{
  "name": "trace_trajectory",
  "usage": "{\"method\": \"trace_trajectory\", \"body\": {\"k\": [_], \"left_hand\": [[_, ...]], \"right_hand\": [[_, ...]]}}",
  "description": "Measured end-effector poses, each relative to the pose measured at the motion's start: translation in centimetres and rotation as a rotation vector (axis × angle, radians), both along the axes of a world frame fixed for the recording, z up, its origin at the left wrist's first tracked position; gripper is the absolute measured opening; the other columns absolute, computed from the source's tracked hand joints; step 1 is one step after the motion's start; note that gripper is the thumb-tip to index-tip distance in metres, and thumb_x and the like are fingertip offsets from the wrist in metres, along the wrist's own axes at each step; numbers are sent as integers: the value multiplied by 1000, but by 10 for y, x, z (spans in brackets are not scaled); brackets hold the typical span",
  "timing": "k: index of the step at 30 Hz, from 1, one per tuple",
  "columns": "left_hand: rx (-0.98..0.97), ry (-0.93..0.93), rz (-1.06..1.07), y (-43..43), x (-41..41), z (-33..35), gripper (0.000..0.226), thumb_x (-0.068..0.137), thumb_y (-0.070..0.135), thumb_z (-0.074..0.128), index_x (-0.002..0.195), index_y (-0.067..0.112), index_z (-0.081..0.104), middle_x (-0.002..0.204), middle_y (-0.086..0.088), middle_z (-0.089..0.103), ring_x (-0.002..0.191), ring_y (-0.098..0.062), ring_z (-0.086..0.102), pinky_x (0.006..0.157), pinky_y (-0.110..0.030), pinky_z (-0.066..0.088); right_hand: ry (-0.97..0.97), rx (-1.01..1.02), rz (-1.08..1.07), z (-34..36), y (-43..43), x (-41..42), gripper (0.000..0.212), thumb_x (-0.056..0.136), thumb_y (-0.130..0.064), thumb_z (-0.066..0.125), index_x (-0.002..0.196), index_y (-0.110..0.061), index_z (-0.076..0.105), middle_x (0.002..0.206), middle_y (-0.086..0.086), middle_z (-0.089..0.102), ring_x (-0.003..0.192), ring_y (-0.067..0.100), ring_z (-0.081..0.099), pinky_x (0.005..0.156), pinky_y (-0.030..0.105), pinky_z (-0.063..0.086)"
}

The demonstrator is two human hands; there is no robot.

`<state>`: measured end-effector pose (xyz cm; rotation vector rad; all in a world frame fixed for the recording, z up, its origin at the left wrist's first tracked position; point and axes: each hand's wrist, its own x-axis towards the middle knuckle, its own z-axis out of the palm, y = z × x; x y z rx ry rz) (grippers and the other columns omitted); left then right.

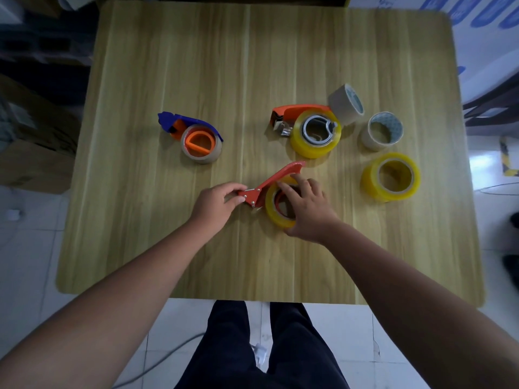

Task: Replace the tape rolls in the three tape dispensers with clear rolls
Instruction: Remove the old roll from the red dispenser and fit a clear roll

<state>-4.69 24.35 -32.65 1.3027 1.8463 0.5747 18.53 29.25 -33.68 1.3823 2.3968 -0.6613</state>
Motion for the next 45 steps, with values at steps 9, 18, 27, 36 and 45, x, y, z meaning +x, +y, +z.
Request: {"method": "trace_trajectory", "body": {"k": [9,18,27,36,45], "left_hand": [[52,161,98,-43,14,-43,42,73,26,81,101,24,51,149,0,37,137,-19,35,108,-48,38],[198,199,155,-30,40,-59,26,71,42,77,79,23,63,130,2,58,121,-18,54,92,-49,48],[297,225,57,-28,25,-59,13,78,25,78,80,14,72,106,1,70,96,-23,63,74,-39,53],[407,270,-9,-23,12,-68,8,80,18,78,85,13,73,102,-3,73,94,-22,61,88,-47,50],[454,193,-18,-13,-2,-66,7,81,1,70,80,4,64,97,-10,71,90,-24,66,76,-33,53]], "right_hand": [[-58,54,-26,-13,-8,-5,118,70,-62,74,152,-40,-8,161,6,-3,144,38,9,114,53,27],[-110,64,-13,-14,-10,-9,117,76,-67,67,148,-42,-22,162,5,-14,147,39,5,115,55,21],[44,219,-8,3,-23,-2,113,69,-71,69,154,-36,5,164,13,-1,148,40,8,116,60,19],[-101,186,129,7,3,-13,131,65,-78,67,152,-37,-21,164,10,-10,149,39,-13,114,68,4],[-166,212,132,16,15,-21,128,62,-79,68,155,-28,-2,158,10,13,145,35,14,114,65,17]]}}
